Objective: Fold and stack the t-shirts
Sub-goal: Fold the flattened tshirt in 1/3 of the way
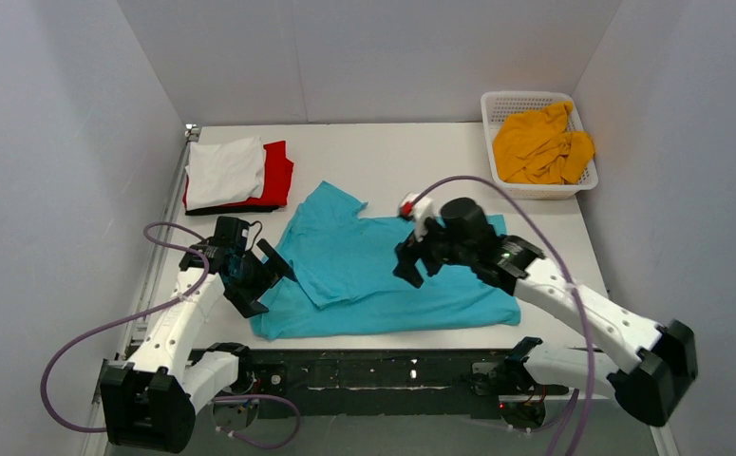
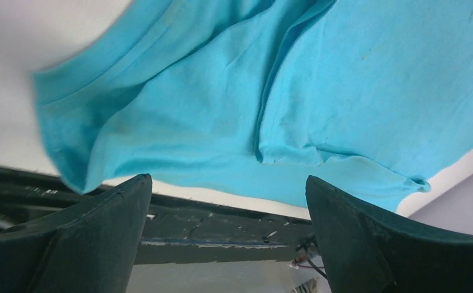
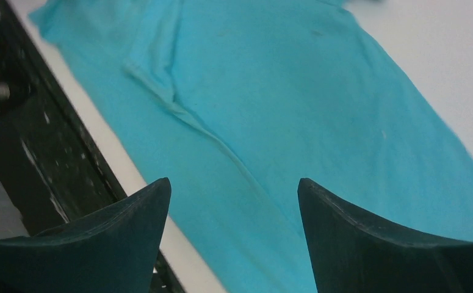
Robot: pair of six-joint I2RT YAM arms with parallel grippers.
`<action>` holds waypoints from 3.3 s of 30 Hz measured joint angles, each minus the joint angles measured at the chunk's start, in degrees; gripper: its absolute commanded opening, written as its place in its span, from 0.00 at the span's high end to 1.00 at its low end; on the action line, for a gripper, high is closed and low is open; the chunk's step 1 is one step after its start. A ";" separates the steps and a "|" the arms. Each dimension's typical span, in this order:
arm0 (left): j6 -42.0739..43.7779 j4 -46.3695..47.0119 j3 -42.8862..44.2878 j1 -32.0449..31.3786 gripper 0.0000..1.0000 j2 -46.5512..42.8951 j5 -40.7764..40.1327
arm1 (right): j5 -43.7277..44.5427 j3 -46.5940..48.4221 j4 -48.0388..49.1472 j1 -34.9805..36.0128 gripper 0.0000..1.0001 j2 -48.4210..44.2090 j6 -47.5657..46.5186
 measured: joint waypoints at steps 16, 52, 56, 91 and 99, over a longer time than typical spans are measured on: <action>-1.40 8.70 -9.86 0.00 0.02 4.37 0.04 | -14.32 17.75 12.31 12.24 0.36 38.69 -37.55; -1.66 3.63 -11.32 0.00 0.02 1.68 -4.96 | -12.98 23.45 6.27 15.91 0.69 46.64 -42.36; -1.53 3.34 -11.30 0.00 0.02 1.70 -5.20 | -14.49 23.47 5.25 15.89 0.89 45.99 -42.60; 0.13 0.55 -11.06 0.00 0.02 1.09 -6.47 | -3.98 12.44 20.65 7.61 0.96 41.99 -6.51; 0.35 -0.20 -10.86 0.00 0.02 1.05 -6.54 | 2.89 10.45 23.50 7.32 0.84 41.33 7.32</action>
